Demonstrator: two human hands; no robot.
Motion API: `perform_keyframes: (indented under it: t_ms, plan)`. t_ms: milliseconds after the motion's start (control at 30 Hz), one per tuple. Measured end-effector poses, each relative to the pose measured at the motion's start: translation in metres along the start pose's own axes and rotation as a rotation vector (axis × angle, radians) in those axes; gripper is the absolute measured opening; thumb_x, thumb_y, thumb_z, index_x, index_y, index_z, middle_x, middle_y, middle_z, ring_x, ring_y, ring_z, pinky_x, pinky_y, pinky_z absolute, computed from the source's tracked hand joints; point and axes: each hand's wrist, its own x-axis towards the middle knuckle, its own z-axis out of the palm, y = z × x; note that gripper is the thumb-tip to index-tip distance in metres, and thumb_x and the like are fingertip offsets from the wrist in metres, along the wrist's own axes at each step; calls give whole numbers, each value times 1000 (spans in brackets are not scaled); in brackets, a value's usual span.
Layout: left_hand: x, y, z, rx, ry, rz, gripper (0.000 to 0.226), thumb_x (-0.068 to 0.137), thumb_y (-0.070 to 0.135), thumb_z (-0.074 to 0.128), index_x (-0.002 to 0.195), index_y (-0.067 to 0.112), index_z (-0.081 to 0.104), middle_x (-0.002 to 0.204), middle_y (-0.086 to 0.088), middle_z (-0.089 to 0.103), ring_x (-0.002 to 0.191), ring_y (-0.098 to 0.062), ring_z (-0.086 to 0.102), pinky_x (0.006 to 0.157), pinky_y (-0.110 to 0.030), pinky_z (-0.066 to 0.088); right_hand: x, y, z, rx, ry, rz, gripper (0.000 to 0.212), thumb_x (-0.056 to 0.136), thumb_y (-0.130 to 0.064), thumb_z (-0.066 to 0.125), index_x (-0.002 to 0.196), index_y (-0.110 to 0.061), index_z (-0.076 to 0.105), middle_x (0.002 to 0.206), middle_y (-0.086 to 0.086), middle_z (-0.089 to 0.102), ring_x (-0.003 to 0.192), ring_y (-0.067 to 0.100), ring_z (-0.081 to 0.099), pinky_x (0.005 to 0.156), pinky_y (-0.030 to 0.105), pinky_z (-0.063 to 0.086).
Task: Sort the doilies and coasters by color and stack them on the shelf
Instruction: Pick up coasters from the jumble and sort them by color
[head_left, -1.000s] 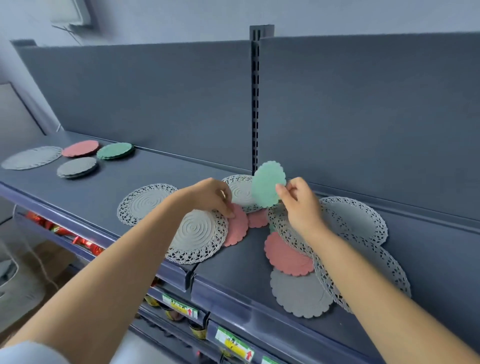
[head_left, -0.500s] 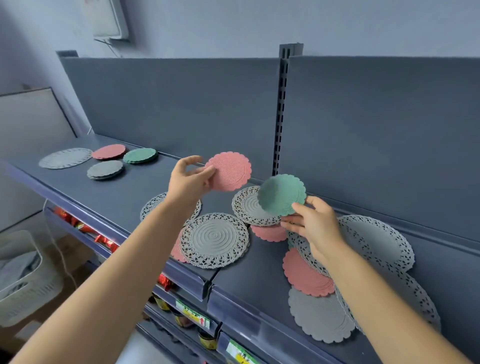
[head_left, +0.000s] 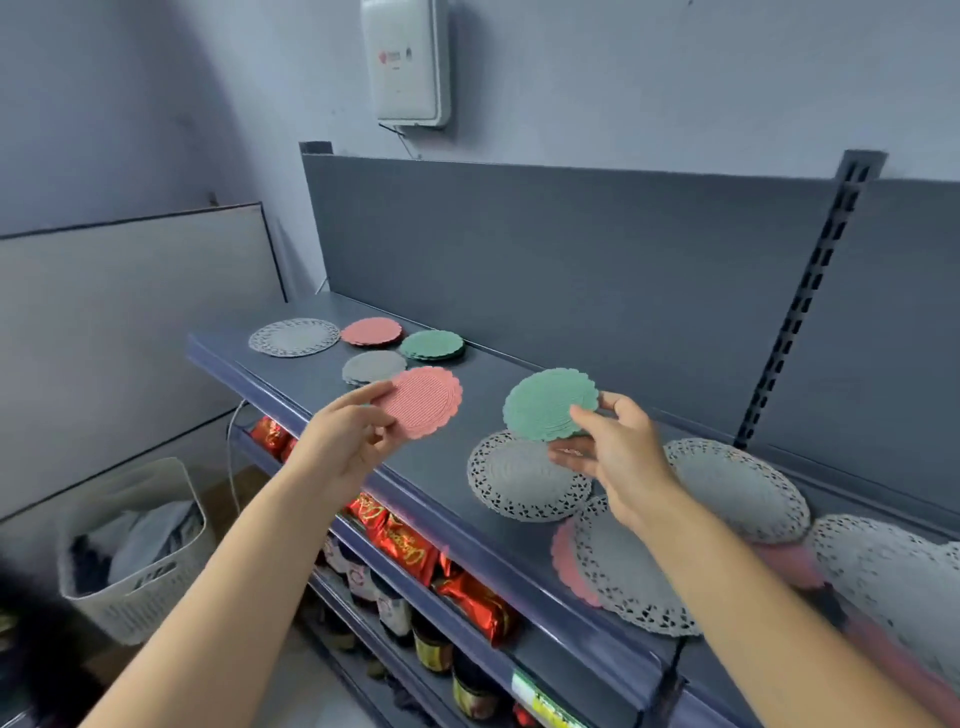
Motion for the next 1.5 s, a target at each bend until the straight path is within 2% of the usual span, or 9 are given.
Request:
perform_keyframes:
  t_ms: [200, 367, 667, 967, 1133, 1200, 1300, 1400, 1500]
  plan:
    - [39, 47, -106, 92, 50, 81, 30, 86, -12, 54, 105, 7, 65, 116, -17, 55, 81, -21, 62, 61, -24, 58, 31, 37, 105, -26, -20, 55, 27, 95, -5, 51, 122, -5, 47, 99, 13, 62, 65, 23, 65, 60, 35, 59]
    - [76, 77, -143, 139, 80, 57, 34, 85, -11, 58, 112, 9, 65, 118, -15, 55, 99, -28, 61, 68, -29, 60, 57, 57, 155, -62, 31, 73, 23, 94, -5, 52, 117, -9, 51, 112, 18, 62, 77, 24, 67, 59, 35, 60]
    - [184, 116, -131, 215, 64, 86, 38, 84, -11, 58, 116, 10, 63, 105, -7, 62, 84, -23, 60, 59, -27, 59, 146, 62, 187, 24, 122, 50, 25, 93, -1, 52, 118, -7, 52, 118, 19, 61, 74, 24, 66, 60, 34, 59]
    - [313, 134, -89, 427, -22, 113, 40, 87, -8, 58, 124, 5, 53, 91, -14, 62, 71, -20, 58, 79, -35, 57, 230, 52, 209, 17, 204, 14, 42, 93, 4, 49, 130, -16, 45, 112, 11, 59, 80, 25, 65, 65, 34, 60]
    - [371, 119, -89, 1391, -172, 303, 49, 73, 10, 76, 119, 15, 61, 112, -10, 62, 98, -25, 59, 79, -26, 44, 250, 54, 216, -85, 192, 67, 41, 92, 2, 53, 128, -17, 50, 106, 14, 63, 76, 26, 65, 64, 33, 60]
    - [384, 119, -89, 1511, -257, 291, 48, 71, 18, 77, 116, 21, 62, 107, -5, 58, 92, -21, 54, 73, -25, 40, 257, 55, 219, -124, 220, 56, 40, 91, 1, 54, 127, -17, 52, 101, 11, 63, 75, 26, 63, 60, 31, 60]
    - [400, 124, -86, 1628, -400, 355, 42, 74, 22, 72, 113, 31, 61, 104, 4, 51, 91, -19, 52, 73, -26, 40, 263, 63, 220, -336, 347, 27, 38, 88, -5, 60, 123, -17, 57, 95, 6, 62, 70, 21, 61, 60, 33, 59]
    - [410, 126, -79, 1748, -585, 457, 33, 78, 21, 57, 106, 38, 63, 100, 6, 60, 86, -22, 56, 67, -25, 41, 263, 75, 220, -1024, 519, 55, 40, 81, -28, 69, 120, -24, 60, 108, -2, 56, 97, 23, 61, 82, 37, 52]
    - [421, 121, -72, 1865, -681, 680, 20, 84, 24, 49, 97, 23, 64, 97, -1, 63, 91, -28, 57, 71, -27, 42, 258, 83, 227, -1175, 554, 93, 38, 83, -41, 63, 119, -27, 59, 118, 1, 52, 106, 23, 56, 83, 33, 45]
